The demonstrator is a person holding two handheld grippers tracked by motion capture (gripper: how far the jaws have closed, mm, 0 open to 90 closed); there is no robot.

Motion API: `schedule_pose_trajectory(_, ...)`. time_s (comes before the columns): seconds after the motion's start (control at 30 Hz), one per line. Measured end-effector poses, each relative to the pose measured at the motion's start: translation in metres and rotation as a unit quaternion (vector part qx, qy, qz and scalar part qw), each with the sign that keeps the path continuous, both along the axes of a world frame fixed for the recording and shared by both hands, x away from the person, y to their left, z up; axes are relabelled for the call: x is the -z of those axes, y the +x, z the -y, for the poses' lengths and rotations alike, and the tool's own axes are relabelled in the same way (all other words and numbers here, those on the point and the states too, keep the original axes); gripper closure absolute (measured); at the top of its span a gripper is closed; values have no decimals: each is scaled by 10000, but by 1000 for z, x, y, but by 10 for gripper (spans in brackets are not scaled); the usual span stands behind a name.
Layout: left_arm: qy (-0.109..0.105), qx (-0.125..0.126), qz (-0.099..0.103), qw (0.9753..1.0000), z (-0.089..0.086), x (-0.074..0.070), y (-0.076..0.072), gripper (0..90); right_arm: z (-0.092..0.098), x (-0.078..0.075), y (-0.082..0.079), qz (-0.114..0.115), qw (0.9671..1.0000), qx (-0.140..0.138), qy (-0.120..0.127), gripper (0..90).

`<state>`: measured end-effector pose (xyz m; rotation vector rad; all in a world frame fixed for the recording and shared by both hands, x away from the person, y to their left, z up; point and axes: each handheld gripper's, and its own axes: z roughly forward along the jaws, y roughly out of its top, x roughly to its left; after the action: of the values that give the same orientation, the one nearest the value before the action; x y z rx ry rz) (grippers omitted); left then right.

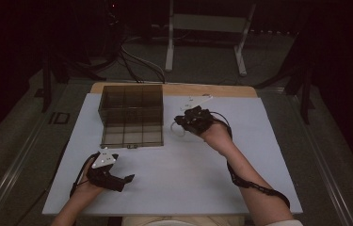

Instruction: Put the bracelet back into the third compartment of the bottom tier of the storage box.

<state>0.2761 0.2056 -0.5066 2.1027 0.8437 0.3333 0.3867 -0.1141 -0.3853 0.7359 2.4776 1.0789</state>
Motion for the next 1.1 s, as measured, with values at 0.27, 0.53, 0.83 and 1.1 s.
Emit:
schedule_pose_trajectory(0.27,-22,0,-4,10000,0,0,0,7,-10,-1,4,-1,10000,-41,20,862)
schedule_pose_trajectory(0.53,-11,6,-9,10000,0,0,0,7,-23,-1,9,9,10000,-86,28,862)
schedule_pose_trajectory(0.83,-21,17,-11,10000,0,0,0,7,-33,-4,14,36,9999,-125,69,862)
schedule_pose_trajectory(1.1,9,24,-14,10000,0,0,0,7,-45,-3,19,24,9998,-158,119,862)
